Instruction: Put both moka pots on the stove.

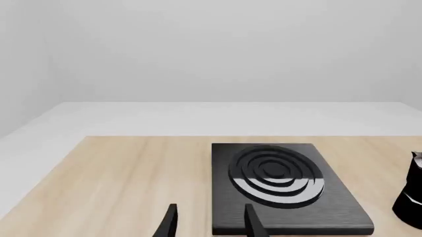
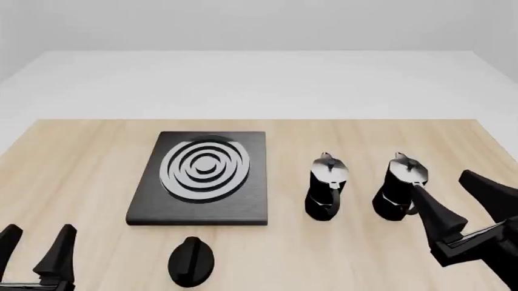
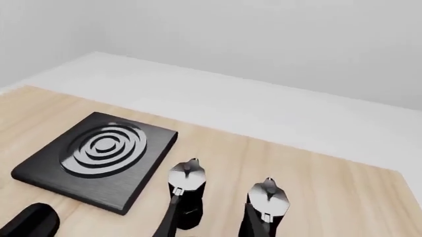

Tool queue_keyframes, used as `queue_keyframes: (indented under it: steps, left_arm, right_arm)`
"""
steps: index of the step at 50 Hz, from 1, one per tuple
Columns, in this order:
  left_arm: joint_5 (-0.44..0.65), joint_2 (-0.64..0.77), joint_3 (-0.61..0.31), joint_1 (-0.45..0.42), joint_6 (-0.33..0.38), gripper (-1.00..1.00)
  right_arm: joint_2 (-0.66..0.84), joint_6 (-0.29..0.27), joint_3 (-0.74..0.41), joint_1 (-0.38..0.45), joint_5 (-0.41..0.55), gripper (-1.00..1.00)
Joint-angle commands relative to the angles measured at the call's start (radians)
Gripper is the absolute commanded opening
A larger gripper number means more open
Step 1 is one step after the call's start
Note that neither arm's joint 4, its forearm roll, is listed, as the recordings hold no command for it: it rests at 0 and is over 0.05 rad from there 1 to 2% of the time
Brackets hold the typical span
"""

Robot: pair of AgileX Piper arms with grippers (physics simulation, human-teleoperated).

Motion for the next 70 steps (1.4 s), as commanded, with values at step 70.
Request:
queue_keyframes:
  steps: [70]
  left_arm:
    - [0.000, 0.000, 0.000, 0.000, 0.000, 1.00]
  right_arm:
    - [0.755, 0.163, -0.345, 0.089, 0.090, 1.00]
